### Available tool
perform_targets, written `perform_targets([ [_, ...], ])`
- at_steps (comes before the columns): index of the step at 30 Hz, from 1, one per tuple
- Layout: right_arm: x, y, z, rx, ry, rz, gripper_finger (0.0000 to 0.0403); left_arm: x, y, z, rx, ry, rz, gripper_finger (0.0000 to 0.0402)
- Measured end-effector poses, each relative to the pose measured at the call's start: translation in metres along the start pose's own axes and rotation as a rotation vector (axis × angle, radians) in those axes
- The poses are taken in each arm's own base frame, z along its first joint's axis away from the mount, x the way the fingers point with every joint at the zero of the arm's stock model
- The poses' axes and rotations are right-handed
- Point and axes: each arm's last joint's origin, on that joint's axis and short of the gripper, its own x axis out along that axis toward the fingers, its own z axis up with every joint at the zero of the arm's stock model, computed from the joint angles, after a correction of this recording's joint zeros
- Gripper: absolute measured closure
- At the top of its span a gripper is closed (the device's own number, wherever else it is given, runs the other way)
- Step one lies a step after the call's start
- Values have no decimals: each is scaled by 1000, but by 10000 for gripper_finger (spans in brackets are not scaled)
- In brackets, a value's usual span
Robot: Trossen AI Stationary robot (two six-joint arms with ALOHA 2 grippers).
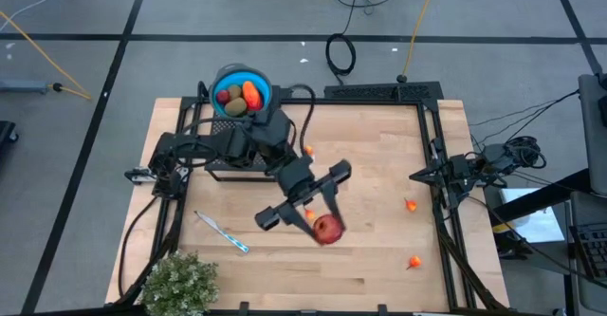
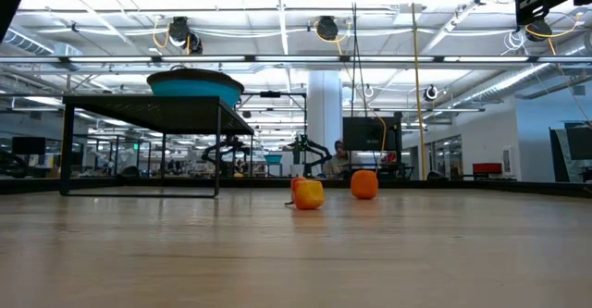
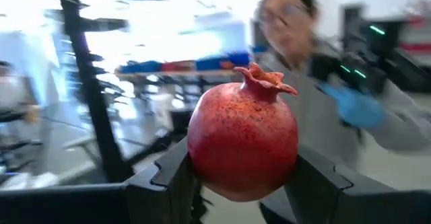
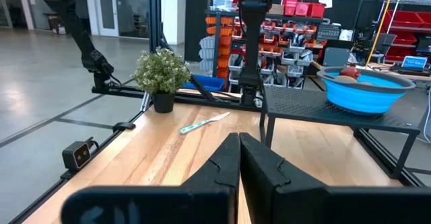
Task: Pick & Place Fruit
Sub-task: Put the pomegranate into the blue strainer bowl on the shelf
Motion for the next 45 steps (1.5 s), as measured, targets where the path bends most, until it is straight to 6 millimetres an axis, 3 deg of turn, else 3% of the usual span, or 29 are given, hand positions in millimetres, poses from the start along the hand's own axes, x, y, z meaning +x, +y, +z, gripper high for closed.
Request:
perform_targets([
  [14,0,0,0,1,0,0,399,-5,0,41,-66,-398,246,218],
  [24,0,0,0,3,0,0,399,-4,0,40,-96,-395,248,218],
  [28,0,0,0,3,0,0,399,1,4,20,-187,-197,248,218],
  [34,0,0,0,2,0,0,399,-3,3,-32,-426,250,398,218],
  [39,0,0,0,0,0,0,399,-25,-5,-68,-594,645,721,218],
  [45,0,0,0,0,0,0,399,-63,-13,-89,-693,1030,1055,218],
])
